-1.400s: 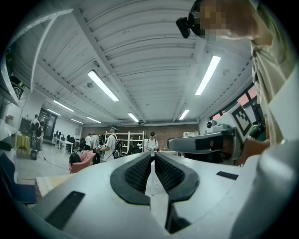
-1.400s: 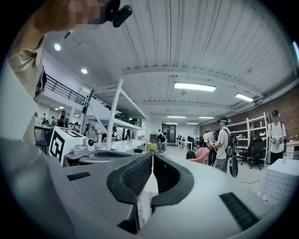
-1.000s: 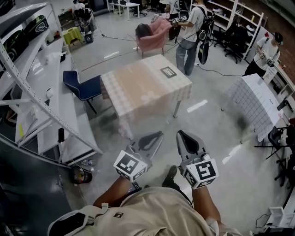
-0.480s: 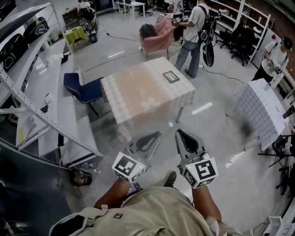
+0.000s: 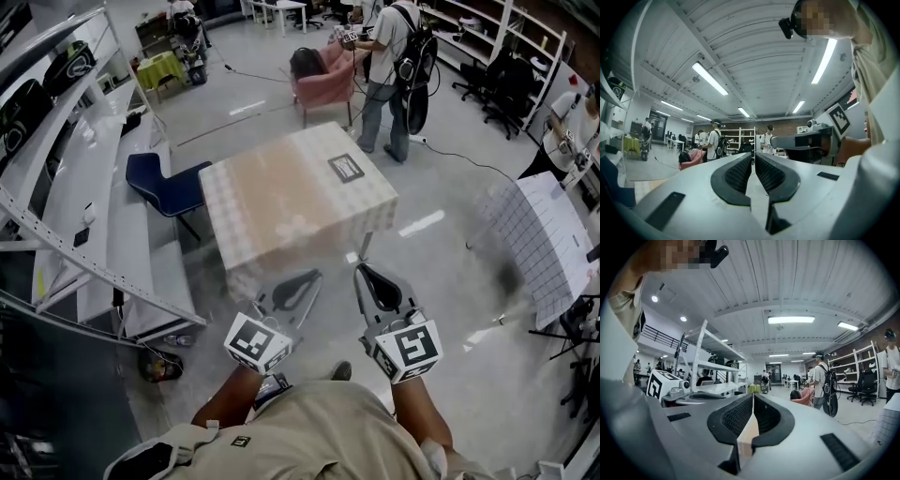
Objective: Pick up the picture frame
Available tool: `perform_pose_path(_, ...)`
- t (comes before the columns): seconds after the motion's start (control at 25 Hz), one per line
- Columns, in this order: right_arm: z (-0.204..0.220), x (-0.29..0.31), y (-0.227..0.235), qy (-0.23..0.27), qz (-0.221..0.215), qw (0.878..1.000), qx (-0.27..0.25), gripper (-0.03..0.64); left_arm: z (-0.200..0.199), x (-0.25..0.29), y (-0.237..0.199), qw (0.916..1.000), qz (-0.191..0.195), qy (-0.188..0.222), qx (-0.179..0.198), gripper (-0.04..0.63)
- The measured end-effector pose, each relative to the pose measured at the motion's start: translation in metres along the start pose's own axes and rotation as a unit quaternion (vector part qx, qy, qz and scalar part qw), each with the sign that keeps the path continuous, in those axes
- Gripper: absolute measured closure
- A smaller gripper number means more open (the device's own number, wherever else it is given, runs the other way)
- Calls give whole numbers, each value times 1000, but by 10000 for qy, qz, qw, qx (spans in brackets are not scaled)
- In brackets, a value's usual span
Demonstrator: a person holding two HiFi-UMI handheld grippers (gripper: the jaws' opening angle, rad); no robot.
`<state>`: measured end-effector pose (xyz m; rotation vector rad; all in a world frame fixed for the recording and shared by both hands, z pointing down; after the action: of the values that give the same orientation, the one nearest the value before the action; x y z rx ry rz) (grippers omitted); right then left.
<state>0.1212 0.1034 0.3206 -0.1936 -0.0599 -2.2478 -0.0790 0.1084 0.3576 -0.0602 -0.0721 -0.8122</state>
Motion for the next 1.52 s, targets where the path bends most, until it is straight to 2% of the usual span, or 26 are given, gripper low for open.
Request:
perform_pose_path(0.24,-3,27,61,22,-97,10000,-10,589,-7,58,-18,9999,-127,-28,26,561)
perform_pose_path(0.4,-4,16,102,52,-107,9999,70,589,-19,93,-3,9998,-160,-63,83,561)
perform_pose_path(0.52,0,15,118,39,-120,9998,150,589,-20,105,3,9997,-185,-123,93,561)
perform_pose_path(0.76,6,39,137,-44,-221,9995,230,589,-21,129,-18,9996,-226,-166,92,561)
perform_pose_path(1.04,-3,85,173,-109,8,9998,172,589,-20,172,-67,9999,-46,-160,36,561)
perform_pose_path(1.52,-17,194,219,-250,403,9987,169,589,-21,241,-179,9994,295,-120,-111,561)
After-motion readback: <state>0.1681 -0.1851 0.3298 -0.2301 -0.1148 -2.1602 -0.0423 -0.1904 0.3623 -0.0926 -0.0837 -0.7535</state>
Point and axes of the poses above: the fingertips, and each gripper's own axes: x forward along the fingers, y to its right, z out of its underside, the point moved 10 cm from there along -x, backward along the fingers, and after that the axes turned 8 degrees about -y, right-handed, at the moved point
